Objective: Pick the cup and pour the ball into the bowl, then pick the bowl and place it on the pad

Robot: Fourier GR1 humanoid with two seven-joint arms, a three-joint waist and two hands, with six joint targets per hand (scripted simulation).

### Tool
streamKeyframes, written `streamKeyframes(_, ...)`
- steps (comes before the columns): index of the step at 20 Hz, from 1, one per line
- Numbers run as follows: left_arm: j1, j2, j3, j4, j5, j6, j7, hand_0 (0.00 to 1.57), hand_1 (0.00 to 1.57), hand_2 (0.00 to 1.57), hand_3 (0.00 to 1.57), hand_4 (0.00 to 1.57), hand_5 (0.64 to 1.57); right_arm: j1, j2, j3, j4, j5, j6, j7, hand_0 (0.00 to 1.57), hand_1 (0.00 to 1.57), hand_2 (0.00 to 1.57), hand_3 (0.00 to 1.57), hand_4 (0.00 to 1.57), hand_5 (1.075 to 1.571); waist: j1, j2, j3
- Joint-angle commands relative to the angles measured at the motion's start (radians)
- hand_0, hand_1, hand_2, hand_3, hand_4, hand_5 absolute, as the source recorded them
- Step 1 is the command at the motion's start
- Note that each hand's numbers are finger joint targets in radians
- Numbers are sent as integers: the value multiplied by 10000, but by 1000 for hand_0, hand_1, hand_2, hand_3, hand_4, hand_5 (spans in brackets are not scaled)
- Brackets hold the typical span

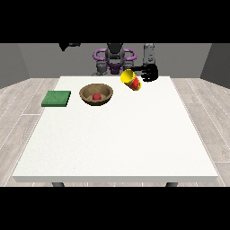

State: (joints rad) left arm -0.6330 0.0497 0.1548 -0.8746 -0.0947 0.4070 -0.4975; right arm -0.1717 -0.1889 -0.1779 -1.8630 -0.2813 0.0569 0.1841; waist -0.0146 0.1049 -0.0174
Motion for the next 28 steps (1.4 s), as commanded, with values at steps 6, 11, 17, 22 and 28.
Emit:
streamKeyframes(6, -101, 2044, 2065, 428, 3414, -5387, -1723, 0, 0, 0, 0, 0, 1553, -460, 591, 1106, -1523, 1461, -1272, 504, 0, 0, 0, 0, 490, 1568, 373, 1655, 142)
streamKeyframes(11, -957, 3664, 2182, 521, 3600, -6318, -253, 0, 0, 0, 0, 0, 1533, -393, 1043, 1098, 125, 1664, -1342, -419, 0, 0, 0, 0, 470, 1570, 592, 1861, 175)
streamKeyframes(17, -2303, 5117, 2290, 53, 3618, -6269, 1109, 0, 0, 0, 0, 0, 1518, -704, 1288, 543, 2503, 1193, -869, -2194, 0, 0, 0, 0, 397, 1568, 536, 2363, 193)
streamKeyframes(22, -3100, 5825, 2224, -408, 3644, -6092, 2429, 0, 0, 0, 0, 0, 1523, -989, 1008, -79, 4743, 647, 66, -3475, 0, 0, 0, 0, 386, 1570, 371, 2332, 196)
streamKeyframes(28, -3449, 6500, 2285, -774, 3903, -6449, 3151, 0, 0, 0, 0, 0, 1548, -1752, 666, -709, 7090, 582, 347, -4509, 0, 0, 0, 0, 277, 1571, 588, 2348, 190)
